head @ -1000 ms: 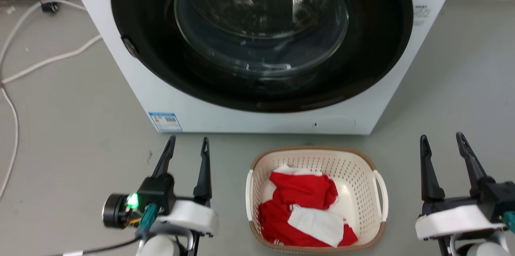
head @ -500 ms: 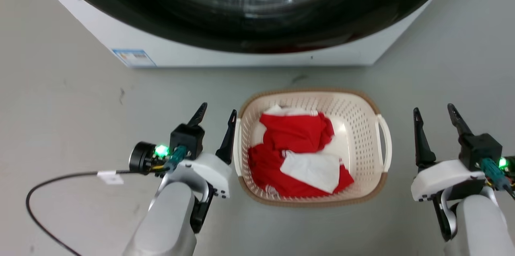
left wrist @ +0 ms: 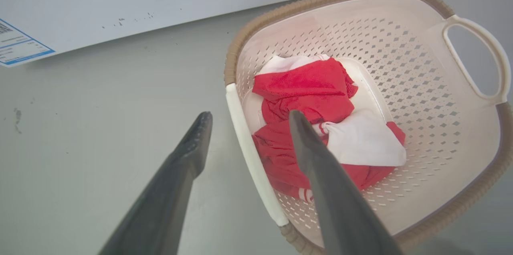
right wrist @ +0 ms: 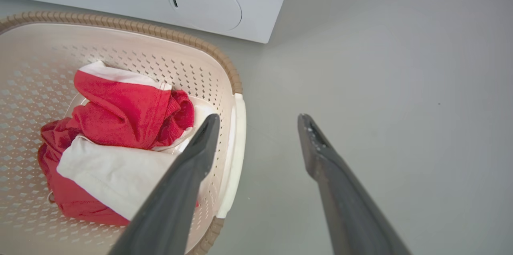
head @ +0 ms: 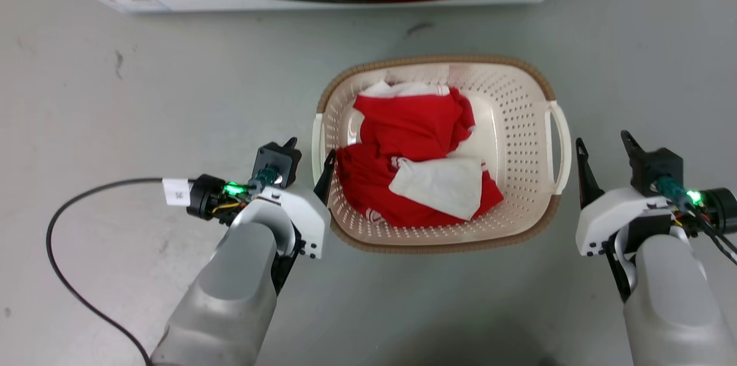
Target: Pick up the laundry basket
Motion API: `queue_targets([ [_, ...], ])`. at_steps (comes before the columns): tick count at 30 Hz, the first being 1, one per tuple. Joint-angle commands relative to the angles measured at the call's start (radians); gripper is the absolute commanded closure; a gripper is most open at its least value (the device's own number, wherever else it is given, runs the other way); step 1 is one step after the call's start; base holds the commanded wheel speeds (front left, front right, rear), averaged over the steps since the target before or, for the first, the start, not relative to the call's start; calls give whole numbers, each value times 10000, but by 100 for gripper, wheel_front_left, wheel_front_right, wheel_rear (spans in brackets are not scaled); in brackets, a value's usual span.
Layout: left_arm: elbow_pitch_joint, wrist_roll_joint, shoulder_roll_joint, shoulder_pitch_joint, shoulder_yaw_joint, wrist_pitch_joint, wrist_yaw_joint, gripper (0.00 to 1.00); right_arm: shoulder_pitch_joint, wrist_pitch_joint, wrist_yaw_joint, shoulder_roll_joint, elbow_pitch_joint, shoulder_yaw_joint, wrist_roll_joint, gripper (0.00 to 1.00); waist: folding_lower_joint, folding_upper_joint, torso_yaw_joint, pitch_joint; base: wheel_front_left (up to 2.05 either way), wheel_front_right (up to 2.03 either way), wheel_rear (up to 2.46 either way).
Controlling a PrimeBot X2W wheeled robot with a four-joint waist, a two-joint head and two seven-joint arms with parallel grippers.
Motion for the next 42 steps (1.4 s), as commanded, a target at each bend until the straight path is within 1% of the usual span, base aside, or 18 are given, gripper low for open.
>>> queue_targets([
  [1, 340, -144, 10, -352, -97, -24, -75, 0, -378, -21, -7, -20, 357, -50, -188, 0, -2, 0, -1, 477, 0, 0, 0],
  [8, 1513, -696, 7, -1217, -715, 7, -270, 0, -1509, -21, -7, -160, 1957, -88, -710, 0, -2, 0, 12, 1208, 0, 0, 0],
  [15, 2194, -1089, 12, -1904, -1224, 133, -302, 0, -2492, -19, -7, -179, 3142, -283, -1160, 0, -2, 0, -33, 1855, 0, 0, 0],
  [21, 2460, -1341, 18, -2337, -1560, 132, -282, 0, -3137, -19, -7, -217, 3801, -431, -1577, 0, -2, 0, -13, 2328, 0, 0, 0],
  [26, 2569, -1529, 27, -2575, -1857, 122, -252, 0, -3468, -19, -7, -241, 4111, -680, -1898, 0, -2, 0, 44, 2599, 0, 0, 0],
  [27, 2599, -1568, 29, -2602, -1917, 151, -261, 0, -3498, -19, -7, -235, 4183, -713, -1972, 5, -2, 0, 52, 2622, 0, 0, 0],
  [28, 2616, -1605, 32, -2642, -1977, 155, -269, 0, -3577, -21, -7, -228, 4053, -762, -1996, 60, -2, 0, 58, 2650, 0, 0, 0],
  [29, 2626, -1659, 32, -2675, -2029, 153, -279, 100, -3594, -19, -8, -224, 3967, -788, -2070, 100, -2, 0, 69, 2671, 0, 0, 0],
  [33, 2721, -1814, 133, -2723, -2276, 229, -323, 100, -3549, -19, -19, -202, 4056, -849, -2202, 100, -2, 0, 97, 2609, 0, 0, 0],
  [36, 2726, -1902, 95, -2663, -2389, 191, -335, 100, -3471, -10, -17, -215, 4166, -918, -2268, 100, -2, 0, 119, 2485, 0, 0, 0],
  [42, 2701, -2276, 60, -2414, -2677, 157, -353, 100, -3202, -8, -19, -204, 4518, -1140, -2460, 100, -2, 0, 218, 1850, 0, 0, 0],
])
